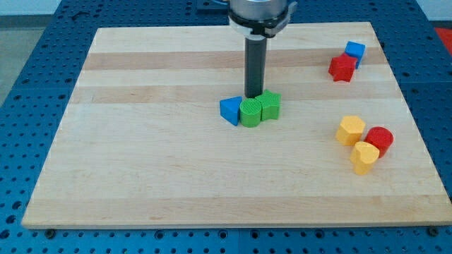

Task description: Push the blue cube to the top of the green star

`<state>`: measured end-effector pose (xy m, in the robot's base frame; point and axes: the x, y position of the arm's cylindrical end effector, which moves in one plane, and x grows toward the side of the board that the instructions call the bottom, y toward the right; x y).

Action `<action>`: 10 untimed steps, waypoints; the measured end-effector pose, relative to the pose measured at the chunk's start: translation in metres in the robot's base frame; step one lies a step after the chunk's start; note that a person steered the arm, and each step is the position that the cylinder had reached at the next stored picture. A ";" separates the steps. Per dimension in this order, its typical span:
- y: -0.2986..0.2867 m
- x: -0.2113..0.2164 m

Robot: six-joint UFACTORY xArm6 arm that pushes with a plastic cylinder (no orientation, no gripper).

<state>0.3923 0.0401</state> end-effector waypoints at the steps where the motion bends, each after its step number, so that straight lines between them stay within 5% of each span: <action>1: 0.019 0.000; 6: -0.036 0.001; 10: 0.101 -0.147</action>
<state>0.2454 0.1411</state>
